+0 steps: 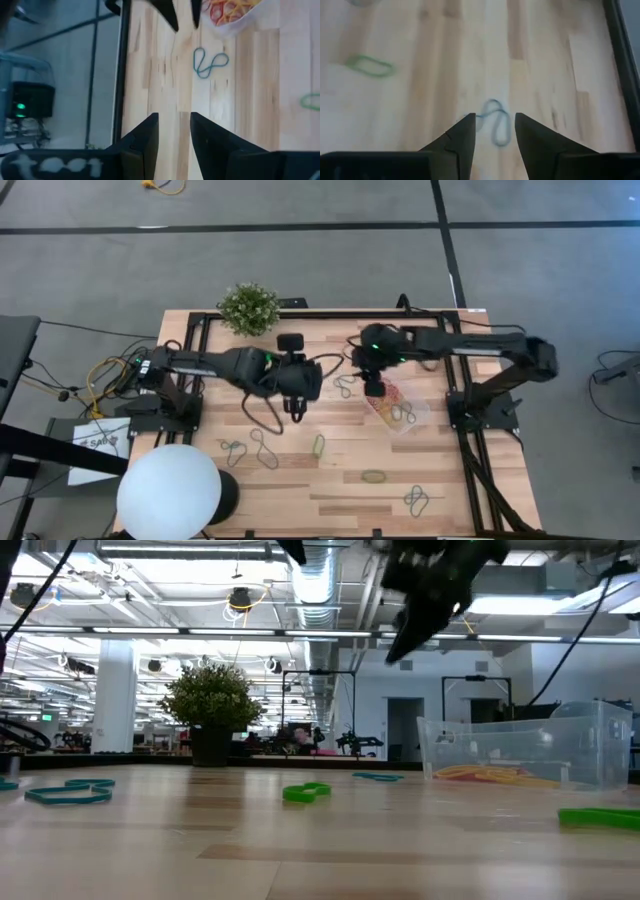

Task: Pick and place items into bin
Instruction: Put the blue rubber band into the transparent bin

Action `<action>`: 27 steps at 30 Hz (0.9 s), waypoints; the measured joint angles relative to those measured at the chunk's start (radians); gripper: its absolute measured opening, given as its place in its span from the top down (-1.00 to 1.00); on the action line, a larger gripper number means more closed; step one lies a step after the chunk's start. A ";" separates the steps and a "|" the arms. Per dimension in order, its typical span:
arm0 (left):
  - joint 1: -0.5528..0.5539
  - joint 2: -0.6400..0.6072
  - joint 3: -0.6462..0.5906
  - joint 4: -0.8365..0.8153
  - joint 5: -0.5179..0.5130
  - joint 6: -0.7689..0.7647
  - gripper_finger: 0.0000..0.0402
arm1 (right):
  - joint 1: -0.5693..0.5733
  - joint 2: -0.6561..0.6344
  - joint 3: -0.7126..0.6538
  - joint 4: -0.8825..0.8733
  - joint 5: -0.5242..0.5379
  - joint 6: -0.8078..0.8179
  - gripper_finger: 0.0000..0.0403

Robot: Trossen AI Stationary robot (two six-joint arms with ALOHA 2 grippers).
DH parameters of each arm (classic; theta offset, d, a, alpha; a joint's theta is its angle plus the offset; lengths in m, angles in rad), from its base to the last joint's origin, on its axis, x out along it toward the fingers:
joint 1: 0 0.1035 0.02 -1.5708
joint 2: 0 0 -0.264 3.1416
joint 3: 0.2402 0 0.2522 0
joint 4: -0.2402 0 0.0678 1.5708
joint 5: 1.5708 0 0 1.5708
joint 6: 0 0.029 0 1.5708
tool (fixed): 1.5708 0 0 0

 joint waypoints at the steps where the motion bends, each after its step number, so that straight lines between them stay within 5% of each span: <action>1: 0.020 0.000 0.000 0.000 0.011 0.007 0.49 | -0.018 0.035 0.000 0.021 0.001 -0.016 0.34; 15: 0.207 0.000 0.000 0.000 0.044 0.090 0.49 | -0.059 0.522 0.248 -0.090 0.088 -0.026 0.34; 27: 0.228 0.000 0.000 -0.003 0.090 0.162 0.49 | -0.063 0.709 0.391 -0.201 0.079 -0.011 0.36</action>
